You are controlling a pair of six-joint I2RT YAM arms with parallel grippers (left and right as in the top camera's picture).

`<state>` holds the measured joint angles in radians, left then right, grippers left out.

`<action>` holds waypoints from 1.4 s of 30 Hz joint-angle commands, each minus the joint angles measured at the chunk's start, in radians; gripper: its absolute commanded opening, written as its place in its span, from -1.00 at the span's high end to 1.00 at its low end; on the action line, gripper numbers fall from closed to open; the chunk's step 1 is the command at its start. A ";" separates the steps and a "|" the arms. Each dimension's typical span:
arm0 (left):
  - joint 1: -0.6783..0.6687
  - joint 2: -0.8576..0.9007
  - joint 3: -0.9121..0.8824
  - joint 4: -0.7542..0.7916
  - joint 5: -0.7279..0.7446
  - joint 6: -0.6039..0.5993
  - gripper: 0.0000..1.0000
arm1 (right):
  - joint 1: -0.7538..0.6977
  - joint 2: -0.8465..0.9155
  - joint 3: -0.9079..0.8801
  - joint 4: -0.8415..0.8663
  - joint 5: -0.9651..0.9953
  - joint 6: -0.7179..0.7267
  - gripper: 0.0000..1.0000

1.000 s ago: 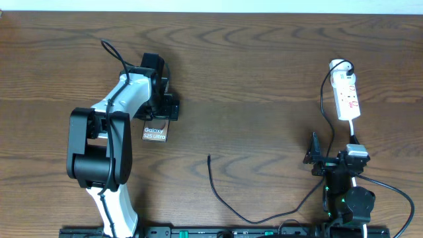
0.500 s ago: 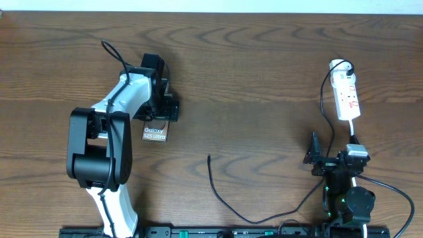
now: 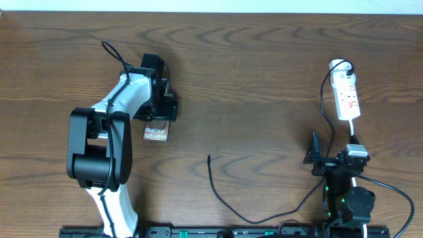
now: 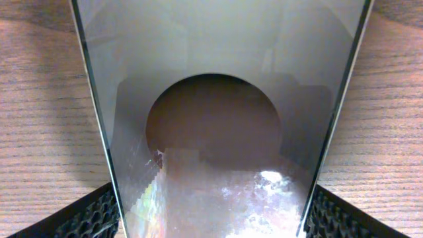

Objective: Plug charger to phone and switch on socket
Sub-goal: 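Lower the left gripper and close it on the phone's long edges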

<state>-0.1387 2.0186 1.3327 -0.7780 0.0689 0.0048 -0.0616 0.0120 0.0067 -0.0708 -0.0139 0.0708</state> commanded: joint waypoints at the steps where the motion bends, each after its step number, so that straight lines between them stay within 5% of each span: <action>1: -0.004 0.022 -0.005 -0.005 0.001 0.010 -0.70 | 0.000 -0.005 -0.001 -0.005 0.005 -0.008 -0.99; 16: -0.004 0.022 -0.005 -0.005 0.001 0.010 -0.61 | 0.000 -0.005 -0.001 -0.005 0.005 -0.009 -0.99; 28: -0.004 0.022 -0.005 -0.005 0.001 0.010 0.04 | 0.000 -0.005 -0.001 -0.005 0.005 -0.008 -0.99; 32: -0.004 0.022 -0.005 -0.005 0.001 0.010 0.85 | 0.000 -0.005 -0.001 -0.005 0.005 -0.008 -0.99; 42: -0.004 0.018 0.000 -0.018 0.001 0.010 0.85 | 0.000 -0.005 -0.001 -0.005 0.005 -0.008 -0.99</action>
<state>-0.1394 2.0186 1.3327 -0.7799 0.0685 0.0055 -0.0616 0.0120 0.0067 -0.0708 -0.0139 0.0708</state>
